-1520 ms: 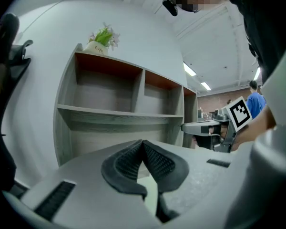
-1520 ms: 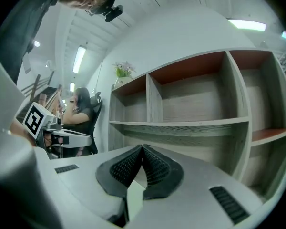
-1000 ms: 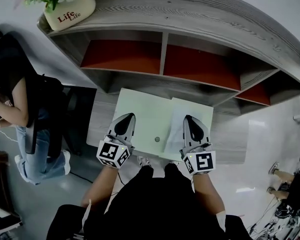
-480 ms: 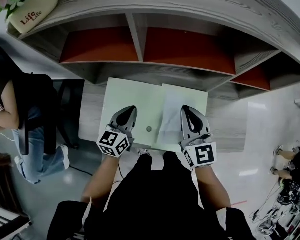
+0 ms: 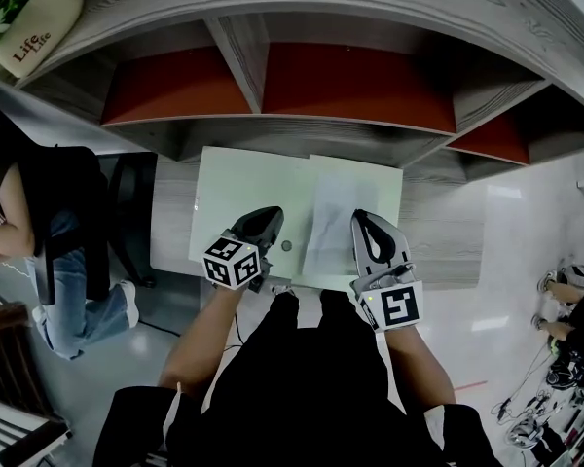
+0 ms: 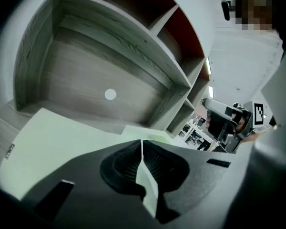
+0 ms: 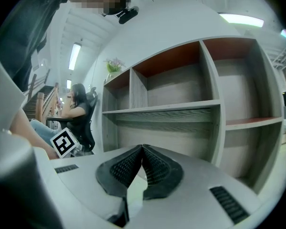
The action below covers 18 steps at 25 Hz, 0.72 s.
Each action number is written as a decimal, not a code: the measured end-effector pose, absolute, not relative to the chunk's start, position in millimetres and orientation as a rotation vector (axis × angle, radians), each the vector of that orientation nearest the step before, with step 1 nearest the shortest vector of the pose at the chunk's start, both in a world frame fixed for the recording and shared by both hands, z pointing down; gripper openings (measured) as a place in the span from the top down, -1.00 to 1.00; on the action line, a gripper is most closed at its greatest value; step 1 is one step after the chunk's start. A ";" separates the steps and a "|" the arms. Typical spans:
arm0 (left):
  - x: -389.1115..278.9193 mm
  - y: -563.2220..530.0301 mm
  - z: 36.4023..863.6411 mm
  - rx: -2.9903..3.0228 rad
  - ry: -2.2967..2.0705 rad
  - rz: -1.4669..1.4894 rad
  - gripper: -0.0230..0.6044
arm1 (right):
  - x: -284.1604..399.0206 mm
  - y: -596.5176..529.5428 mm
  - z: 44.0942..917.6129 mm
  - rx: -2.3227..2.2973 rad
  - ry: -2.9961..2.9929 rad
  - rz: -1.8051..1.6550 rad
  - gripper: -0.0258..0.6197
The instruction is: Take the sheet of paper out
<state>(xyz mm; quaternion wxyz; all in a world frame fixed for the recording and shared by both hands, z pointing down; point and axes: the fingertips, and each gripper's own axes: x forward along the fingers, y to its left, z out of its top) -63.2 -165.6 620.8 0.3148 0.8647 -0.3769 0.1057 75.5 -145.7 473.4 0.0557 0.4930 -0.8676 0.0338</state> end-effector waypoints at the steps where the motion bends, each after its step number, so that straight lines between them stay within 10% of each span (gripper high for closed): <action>1: -59.6 -165.2 626.4 2.265 -0.972 0.288 0.90 | 78.2 -143.3 476.0 1.491 -2.626 0.109 0.85; 9: -31.9 -156.9 665.7 2.146 -0.776 0.379 0.46 | 92.1 -133.6 492.5 1.505 -2.585 0.158 0.85; 18: -4.7 -151.0 695.0 1.966 -0.648 0.403 0.42 | 97.1 -134.3 497.8 1.539 -2.579 0.186 0.85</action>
